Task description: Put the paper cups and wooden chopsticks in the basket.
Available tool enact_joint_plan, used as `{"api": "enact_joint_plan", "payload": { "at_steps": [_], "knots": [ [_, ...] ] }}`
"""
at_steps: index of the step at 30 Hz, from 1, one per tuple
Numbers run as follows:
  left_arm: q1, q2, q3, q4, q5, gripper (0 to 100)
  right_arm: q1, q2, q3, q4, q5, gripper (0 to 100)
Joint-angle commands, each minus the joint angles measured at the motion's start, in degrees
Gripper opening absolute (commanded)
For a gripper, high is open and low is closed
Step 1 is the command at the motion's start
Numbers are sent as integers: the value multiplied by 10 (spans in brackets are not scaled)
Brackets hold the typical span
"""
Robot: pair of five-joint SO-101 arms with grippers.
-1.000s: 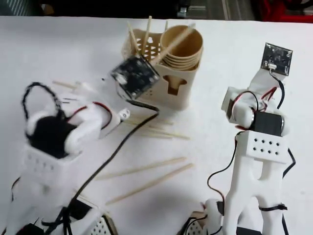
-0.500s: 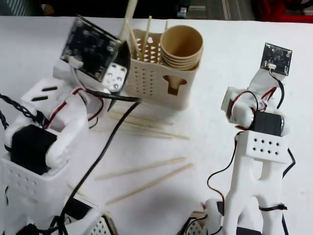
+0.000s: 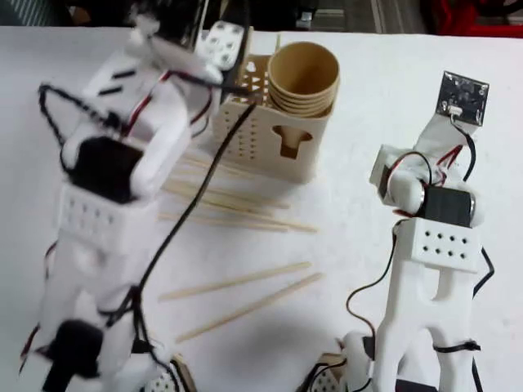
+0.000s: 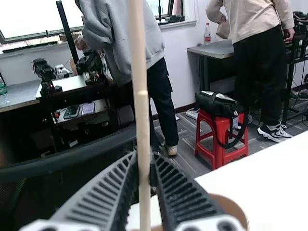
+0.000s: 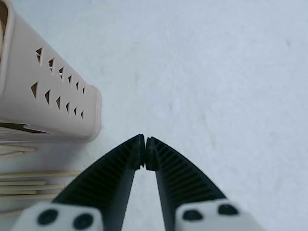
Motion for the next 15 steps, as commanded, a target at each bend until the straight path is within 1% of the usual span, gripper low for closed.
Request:
{"api": "enact_joint_plan", "payload": {
  "at_steps": [1, 5, 8, 15],
  "knots": [
    [-3, 65, -96, -17, 7, 20, 7, -11, -5, -10, -1, 19],
    [-5, 145, -159, -17, 7, 20, 7, -11, -5, -10, -1, 19],
    [-10, 191, -181, -16, 8, 20, 7, -11, -5, -10, -1, 19],
    [-51, 236, -166, 2, 64, 20, 7, -11, -5, -10, -1, 19]
  ]
}}
